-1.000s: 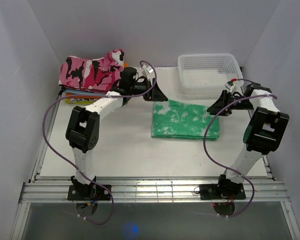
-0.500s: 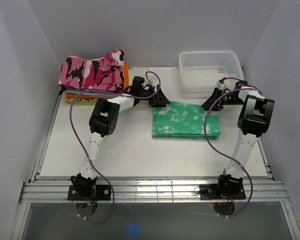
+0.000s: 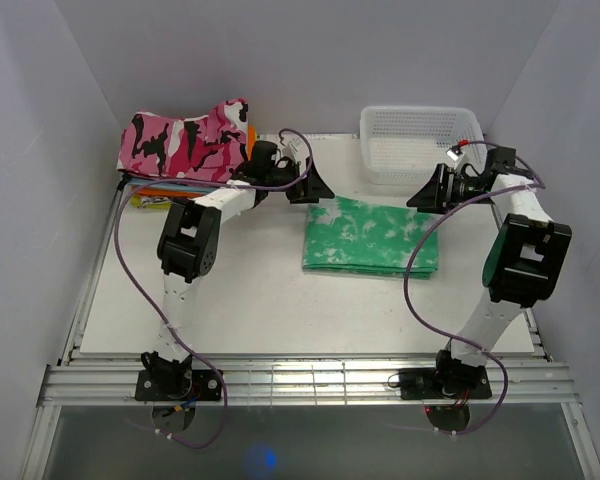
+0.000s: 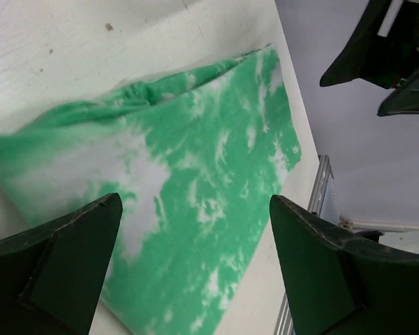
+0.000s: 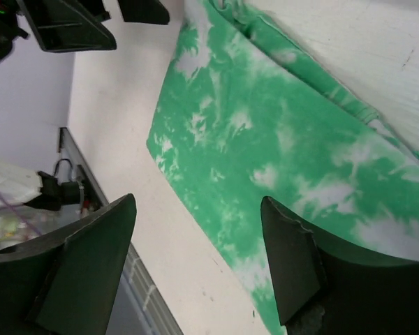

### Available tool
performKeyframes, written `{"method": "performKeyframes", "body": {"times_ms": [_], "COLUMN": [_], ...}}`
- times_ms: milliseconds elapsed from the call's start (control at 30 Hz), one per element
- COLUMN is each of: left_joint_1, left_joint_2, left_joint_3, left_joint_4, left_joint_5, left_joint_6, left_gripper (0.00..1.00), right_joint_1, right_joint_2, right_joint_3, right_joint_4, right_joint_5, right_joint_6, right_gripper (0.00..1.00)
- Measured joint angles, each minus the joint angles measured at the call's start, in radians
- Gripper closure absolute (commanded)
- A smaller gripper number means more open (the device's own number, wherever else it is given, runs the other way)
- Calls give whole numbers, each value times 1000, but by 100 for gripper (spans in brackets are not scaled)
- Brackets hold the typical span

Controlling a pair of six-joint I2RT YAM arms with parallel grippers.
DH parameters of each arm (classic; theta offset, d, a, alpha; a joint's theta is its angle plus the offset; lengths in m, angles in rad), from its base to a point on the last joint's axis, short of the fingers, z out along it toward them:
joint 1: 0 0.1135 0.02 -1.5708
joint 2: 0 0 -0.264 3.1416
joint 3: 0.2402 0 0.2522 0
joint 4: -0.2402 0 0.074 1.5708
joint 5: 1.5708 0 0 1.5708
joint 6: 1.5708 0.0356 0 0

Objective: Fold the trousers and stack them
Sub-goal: Fold the trousers

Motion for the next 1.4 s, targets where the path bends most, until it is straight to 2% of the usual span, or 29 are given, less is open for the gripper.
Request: {"method": "performKeyframes", "body": {"times_ms": [33, 67, 167, 233, 300, 400, 567, 667, 833, 1067, 1300, 1367, 1400], "left_joint_1": [0, 1, 2, -16, -59, -192, -448, -528, -566, -626, -661, -661, -661], "left_joint_2": [-55, -114, -300, -389, -442, -480, -449, -404, -325, -237, -144, -134, -128], "left_joint_3": [-50, -101, -236, -257, -251, -248, -294, -327, -370, -372, -313, -310, -308], "left_joint_4": [-7, -19, -66, -124, -167, -214, -204, -163, -53, 74, 140, 157, 171], "left_joint_5": [-15, -28, -65, -106, -160, -267, -403, -448, -539, -617, -634, -639, -640], "left_joint_6": [10, 20, 84, 177, 303, 536, 872, 1001, 1141, 1234, 1276, 1292, 1298], "left_gripper": [2, 2, 2, 2, 2, 3, 7, 9, 12, 15, 21, 23, 28], "right_joint_1": [0, 0, 0, -2, -11, -49, -153, -249, -347, -350, -350, -350, -350], "right_joint_2": [-55, -124, -306, -392, -445, -475, -483, -483, -483, -480, -453, -444, -439], "right_joint_3": [-24, -58, -163, -247, -341, -460, -558, -571, -571, -597, -687, -696, -696], "right_joint_4": [4, 13, 19, 22, 21, -5, -19, -26, -26, -15, 36, 51, 57], "right_joint_5": [14, 34, 106, 172, 233, 317, 369, 357, 337, 319, 311, 308, 305], "right_joint_6": [8, 20, 30, 44, 58, 88, 141, 178, 203, 233, 318, 339, 348], "right_gripper": [7, 4, 2, 2, 2, 2, 2, 2, 2, 2, 2, 2, 2]}}
